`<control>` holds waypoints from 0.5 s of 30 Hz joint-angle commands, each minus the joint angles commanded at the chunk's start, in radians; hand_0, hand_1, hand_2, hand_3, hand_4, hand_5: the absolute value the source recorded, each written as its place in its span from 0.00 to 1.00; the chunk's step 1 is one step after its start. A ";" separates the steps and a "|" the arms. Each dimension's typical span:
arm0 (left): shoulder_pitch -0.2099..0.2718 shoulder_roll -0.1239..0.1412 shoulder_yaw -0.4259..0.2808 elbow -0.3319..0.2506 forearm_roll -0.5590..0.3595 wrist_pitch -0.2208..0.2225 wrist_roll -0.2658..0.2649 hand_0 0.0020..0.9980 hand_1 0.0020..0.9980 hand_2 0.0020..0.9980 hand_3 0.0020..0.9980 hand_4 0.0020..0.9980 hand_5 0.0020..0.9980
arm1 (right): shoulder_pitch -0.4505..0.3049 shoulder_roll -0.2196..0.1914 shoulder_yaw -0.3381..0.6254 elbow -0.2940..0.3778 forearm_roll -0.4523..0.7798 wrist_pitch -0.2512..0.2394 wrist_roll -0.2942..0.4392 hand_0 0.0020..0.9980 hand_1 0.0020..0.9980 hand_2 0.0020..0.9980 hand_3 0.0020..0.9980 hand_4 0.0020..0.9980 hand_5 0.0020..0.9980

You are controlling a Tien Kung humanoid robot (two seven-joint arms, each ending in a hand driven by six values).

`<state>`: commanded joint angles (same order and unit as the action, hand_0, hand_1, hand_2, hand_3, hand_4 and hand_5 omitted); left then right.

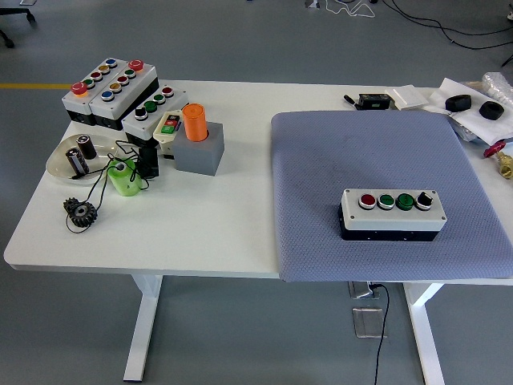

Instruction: Pick up the button,place it on the desk,press the button,press the button

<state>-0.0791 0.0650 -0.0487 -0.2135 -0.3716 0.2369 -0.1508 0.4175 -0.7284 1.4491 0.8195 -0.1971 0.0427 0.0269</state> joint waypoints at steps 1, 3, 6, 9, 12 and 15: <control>-0.001 0.000 -0.001 0.000 0.001 0.000 -0.001 0.72 0.80 0.82 0.69 0.47 1.00 | 0.000 0.000 0.006 0.002 -0.002 0.004 -0.002 0.87 0.81 0.83 0.79 0.65 0.70; -0.003 0.000 -0.001 0.000 0.002 -0.001 -0.002 0.72 0.80 0.82 0.69 0.47 1.00 | -0.001 -0.001 0.014 0.003 -0.004 0.008 -0.006 0.87 0.81 0.83 0.79 0.63 0.74; -0.005 0.001 -0.003 0.001 0.007 -0.002 -0.002 0.72 0.80 0.82 0.69 0.47 1.00 | -0.002 -0.001 0.022 0.003 0.000 0.009 -0.007 0.87 0.81 0.83 0.79 0.63 0.74; -0.007 0.001 -0.006 0.002 0.010 -0.002 -0.002 0.72 0.80 0.82 0.69 0.47 1.00 | -0.006 -0.002 0.025 0.006 0.009 0.009 -0.008 0.87 0.81 0.83 0.79 0.63 0.75; -0.008 0.001 -0.010 0.003 0.017 -0.003 -0.001 0.72 0.80 0.82 0.69 0.47 1.00 | -0.006 -0.001 0.024 0.007 0.021 0.009 -0.007 0.87 0.81 0.83 0.79 0.63 0.75; -0.008 0.001 -0.012 0.003 0.022 -0.003 0.001 0.72 0.80 0.82 0.69 0.47 1.00 | -0.005 -0.001 0.025 0.007 0.026 0.010 -0.007 0.87 0.81 0.83 0.79 0.62 0.75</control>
<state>-0.0874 0.0661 -0.0610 -0.2109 -0.3500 0.2342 -0.1500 0.4125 -0.7293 1.4736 0.8265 -0.1710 0.0526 0.0203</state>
